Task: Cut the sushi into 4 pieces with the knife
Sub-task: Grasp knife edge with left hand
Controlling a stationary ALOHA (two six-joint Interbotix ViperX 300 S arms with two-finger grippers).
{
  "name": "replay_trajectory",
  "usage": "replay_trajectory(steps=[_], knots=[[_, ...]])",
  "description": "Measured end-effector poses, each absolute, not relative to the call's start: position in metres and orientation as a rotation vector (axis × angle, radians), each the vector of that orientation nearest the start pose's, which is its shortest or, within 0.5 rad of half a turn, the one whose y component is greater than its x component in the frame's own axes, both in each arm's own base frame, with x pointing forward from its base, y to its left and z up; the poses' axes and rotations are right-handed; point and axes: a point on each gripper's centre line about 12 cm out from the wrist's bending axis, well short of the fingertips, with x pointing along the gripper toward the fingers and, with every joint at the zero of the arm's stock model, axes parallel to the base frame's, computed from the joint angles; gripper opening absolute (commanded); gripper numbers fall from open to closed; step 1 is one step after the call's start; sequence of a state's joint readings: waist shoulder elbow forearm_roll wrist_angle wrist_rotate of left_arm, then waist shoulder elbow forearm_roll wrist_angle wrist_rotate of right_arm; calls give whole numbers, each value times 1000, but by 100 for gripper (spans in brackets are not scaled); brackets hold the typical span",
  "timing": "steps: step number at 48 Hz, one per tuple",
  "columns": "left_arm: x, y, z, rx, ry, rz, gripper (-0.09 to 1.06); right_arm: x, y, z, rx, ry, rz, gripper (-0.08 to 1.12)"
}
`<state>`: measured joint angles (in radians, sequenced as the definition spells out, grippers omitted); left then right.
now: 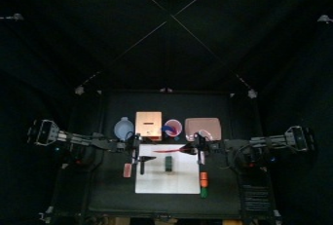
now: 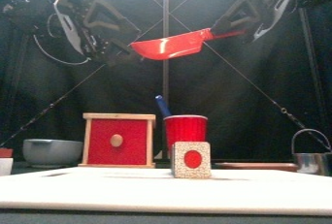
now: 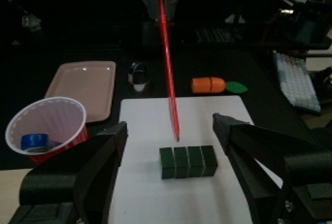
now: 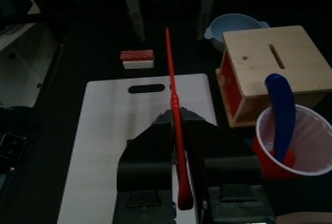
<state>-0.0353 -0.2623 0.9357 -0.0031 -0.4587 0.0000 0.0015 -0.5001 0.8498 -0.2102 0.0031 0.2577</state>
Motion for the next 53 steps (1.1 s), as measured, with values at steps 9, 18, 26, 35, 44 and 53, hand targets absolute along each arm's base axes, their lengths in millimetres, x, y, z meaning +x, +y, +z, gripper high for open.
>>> replay_trajectory(steps=[9,18,26,35,44,53], knots=[[338,-5,212,-25,241,-2,92,303,0,271,47,364,-7,9],[339,0,210,-45,249,22,84,304,0,270,47,368,-9,9],[339,0,210,-52,247,28,77,304,0,270,44,367,-8,9],[339,3,209,-54,249,35,63,304,-1,270,40,370,-11,9],[339,6,210,-38,248,37,45,306,-3,264,58,389,-22,8],[339,5,208,-17,255,26,31,309,-4,254,65,470,-38,8]])
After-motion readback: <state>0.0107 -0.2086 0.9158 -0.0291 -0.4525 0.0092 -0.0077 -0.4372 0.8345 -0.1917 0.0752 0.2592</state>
